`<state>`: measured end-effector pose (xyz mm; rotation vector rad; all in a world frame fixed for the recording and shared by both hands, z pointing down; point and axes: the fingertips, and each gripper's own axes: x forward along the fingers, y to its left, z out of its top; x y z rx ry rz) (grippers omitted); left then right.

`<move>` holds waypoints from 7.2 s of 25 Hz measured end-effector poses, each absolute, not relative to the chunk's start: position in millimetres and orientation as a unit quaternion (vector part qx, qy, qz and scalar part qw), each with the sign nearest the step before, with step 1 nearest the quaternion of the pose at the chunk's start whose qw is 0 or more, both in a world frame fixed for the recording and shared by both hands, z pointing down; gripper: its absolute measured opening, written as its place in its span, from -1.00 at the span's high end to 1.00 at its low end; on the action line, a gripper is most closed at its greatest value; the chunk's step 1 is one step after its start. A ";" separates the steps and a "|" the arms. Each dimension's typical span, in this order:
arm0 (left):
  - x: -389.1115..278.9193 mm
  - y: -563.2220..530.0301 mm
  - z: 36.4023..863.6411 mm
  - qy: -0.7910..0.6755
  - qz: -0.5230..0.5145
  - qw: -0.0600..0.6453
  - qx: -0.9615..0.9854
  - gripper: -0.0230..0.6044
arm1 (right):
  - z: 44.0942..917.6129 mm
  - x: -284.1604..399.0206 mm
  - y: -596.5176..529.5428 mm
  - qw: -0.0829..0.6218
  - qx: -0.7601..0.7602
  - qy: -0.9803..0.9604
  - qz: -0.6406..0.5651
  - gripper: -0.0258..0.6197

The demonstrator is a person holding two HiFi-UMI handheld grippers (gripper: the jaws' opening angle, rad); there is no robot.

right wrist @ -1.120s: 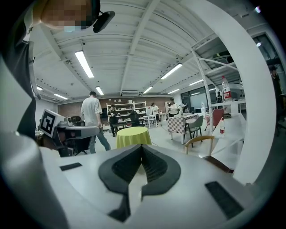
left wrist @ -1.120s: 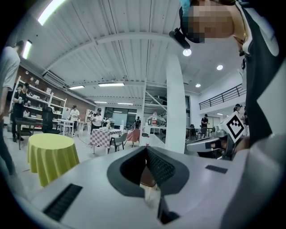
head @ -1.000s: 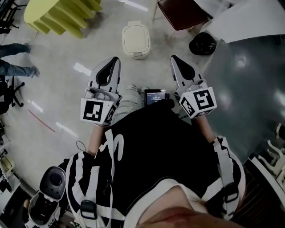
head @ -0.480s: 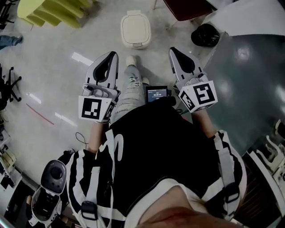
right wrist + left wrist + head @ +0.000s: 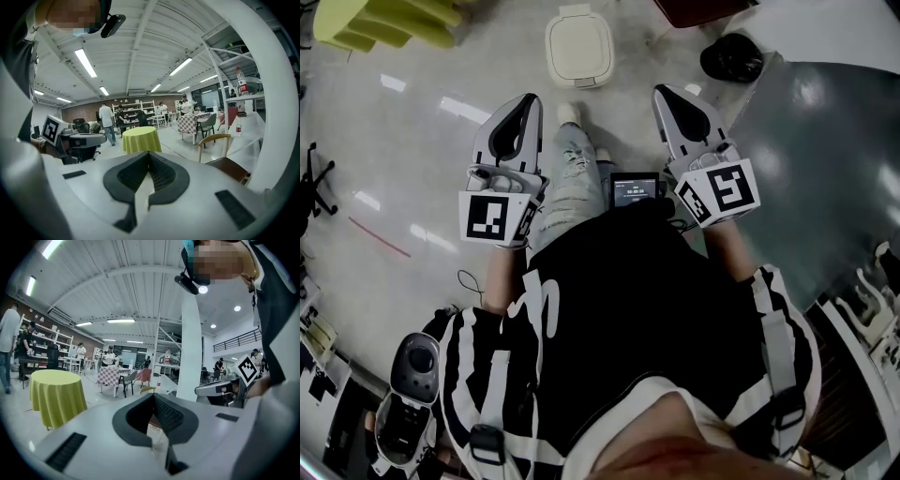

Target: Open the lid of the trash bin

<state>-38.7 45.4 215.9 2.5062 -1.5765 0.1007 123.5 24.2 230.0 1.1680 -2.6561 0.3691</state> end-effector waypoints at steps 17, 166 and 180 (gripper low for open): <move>-54.1 -10.0 252.5 -0.515 0.035 0.104 0.850 0.90 | 266.4 93.2 -28.7 0.121 0.383 -0.906 0.135 0.89; -101.8 -98.6 459.6 -0.511 0.077 0.226 0.826 0.90 | 754.5 31.0 -45.1 0.475 0.208 -0.835 0.185 0.89; -95.3 -94.7 463.1 -0.503 0.076 0.223 0.831 0.90 | 764.8 26.7 -41.4 0.497 0.225 -0.825 0.146 0.89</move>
